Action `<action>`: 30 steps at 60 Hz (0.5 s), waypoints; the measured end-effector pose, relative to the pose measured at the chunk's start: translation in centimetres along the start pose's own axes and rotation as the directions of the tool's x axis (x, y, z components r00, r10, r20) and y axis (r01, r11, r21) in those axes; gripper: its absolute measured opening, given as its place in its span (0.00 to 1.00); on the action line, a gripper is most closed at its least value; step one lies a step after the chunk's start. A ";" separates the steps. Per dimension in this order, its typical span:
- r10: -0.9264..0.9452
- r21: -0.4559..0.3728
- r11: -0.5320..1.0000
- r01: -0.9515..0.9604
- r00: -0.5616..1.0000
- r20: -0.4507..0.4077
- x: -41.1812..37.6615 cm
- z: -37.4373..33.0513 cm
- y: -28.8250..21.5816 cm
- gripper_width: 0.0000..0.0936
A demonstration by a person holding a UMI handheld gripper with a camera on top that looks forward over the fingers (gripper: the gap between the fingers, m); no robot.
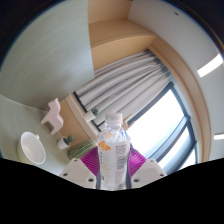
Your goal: Pour water
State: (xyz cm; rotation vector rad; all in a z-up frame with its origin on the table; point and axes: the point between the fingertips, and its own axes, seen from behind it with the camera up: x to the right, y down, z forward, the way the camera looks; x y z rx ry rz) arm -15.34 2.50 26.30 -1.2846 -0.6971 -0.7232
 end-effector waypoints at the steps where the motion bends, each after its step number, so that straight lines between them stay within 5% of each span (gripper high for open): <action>1: 0.057 -0.001 0.998 -0.057 0.998 -0.001 0.5 -0.1 0.0 0.37; 15: 0.662 -0.115 0.744 -0.658 0.749 -0.001 2.3 -0.3 3.9 0.39; 30: 0.813 -0.236 0.565 -0.790 0.582 -0.001 -2.2 -0.8 10.2 0.38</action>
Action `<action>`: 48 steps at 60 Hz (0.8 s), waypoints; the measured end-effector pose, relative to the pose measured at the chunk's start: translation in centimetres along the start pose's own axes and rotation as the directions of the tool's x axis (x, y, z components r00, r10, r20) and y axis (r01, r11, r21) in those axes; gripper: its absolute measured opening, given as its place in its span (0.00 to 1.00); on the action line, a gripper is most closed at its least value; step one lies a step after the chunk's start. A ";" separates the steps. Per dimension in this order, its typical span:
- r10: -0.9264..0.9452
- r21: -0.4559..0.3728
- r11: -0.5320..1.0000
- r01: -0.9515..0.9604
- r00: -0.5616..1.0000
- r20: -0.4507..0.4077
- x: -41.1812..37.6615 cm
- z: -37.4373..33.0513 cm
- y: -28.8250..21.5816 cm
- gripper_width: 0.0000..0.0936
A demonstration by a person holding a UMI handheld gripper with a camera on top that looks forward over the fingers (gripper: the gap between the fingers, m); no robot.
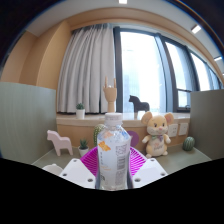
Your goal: Pour water
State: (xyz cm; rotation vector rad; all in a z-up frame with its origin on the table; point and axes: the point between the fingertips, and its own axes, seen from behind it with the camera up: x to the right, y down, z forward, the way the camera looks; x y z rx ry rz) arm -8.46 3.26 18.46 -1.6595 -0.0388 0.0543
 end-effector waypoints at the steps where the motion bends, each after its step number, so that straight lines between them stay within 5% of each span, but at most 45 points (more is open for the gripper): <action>1: 0.007 -0.005 1.000 -0.007 1.000 0.001 0.1 0.2 0.6 0.38; 13: 0.039 -0.071 0.997 -0.037 0.999 0.022 0.2 0.8 6.2 0.39; 25: -0.018 -0.038 0.999 0.018 1.000 0.020 -0.1 0.3 6.2 0.39; 37: 0.004 -0.061 0.998 -0.004 1.000 -0.001 0.1 0.2 6.3 0.57; 43: -0.016 -0.085 0.996 0.012 0.999 -0.038 0.9 -0.9 7.0 0.85; 48: -0.005 -0.118 0.993 -0.001 0.999 -0.053 1.1 -2.7 8.1 0.90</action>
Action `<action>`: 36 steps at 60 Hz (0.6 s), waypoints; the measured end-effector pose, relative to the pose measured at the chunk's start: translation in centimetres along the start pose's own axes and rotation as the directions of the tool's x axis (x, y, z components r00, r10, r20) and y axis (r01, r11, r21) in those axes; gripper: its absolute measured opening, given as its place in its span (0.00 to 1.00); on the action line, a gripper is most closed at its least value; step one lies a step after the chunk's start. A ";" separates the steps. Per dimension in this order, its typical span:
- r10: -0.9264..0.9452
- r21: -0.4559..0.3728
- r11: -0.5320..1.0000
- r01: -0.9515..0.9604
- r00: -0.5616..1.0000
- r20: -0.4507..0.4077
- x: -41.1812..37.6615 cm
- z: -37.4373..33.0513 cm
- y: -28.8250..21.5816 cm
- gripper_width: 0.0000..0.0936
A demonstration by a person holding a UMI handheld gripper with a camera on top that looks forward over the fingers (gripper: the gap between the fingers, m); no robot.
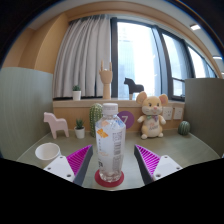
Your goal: Pour water
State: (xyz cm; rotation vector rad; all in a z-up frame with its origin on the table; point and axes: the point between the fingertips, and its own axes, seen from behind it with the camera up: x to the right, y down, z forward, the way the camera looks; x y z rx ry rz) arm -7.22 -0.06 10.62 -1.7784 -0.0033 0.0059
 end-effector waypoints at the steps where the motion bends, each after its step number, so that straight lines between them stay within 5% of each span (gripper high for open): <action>1: 0.006 -0.006 1.000 -0.006 1.000 0.000 -0.1 -0.4 0.3 0.90; 24: 0.059 -0.165 0.985 -0.050 0.997 0.050 -4.1 -12.9 7.8 0.89; 36: 0.048 -0.134 0.990 -0.039 0.997 0.060 -4.4 -17.2 6.0 0.91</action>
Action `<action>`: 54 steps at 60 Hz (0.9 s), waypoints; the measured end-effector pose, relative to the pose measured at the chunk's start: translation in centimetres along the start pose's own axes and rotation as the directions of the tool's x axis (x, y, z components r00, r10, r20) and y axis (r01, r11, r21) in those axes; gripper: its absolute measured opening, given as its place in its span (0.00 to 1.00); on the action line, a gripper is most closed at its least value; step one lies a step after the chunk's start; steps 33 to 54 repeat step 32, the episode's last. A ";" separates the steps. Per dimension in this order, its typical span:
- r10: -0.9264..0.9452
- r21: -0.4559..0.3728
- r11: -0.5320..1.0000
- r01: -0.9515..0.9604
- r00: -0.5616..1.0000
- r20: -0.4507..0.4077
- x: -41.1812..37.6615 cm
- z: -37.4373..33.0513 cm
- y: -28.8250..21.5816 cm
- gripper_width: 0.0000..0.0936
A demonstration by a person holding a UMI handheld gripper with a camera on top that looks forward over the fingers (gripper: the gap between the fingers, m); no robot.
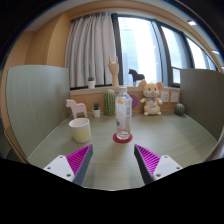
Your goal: Pour water
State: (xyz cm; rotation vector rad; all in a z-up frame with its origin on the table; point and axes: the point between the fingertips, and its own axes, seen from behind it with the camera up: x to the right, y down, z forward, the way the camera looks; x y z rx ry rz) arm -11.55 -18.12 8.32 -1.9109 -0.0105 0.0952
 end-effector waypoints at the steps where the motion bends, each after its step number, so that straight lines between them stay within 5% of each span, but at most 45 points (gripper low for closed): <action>1: 0.004 0.006 1.000 -0.004 1.000 0.000 0.0 -0.4 -0.3 0.91; 16: -0.001 0.064 0.998 0.004 0.999 -0.033 1.4 -4.3 -3.6 0.90; 54: -0.003 0.058 0.998 0.005 0.999 -0.035 1.6 -6.0 -4.2 0.90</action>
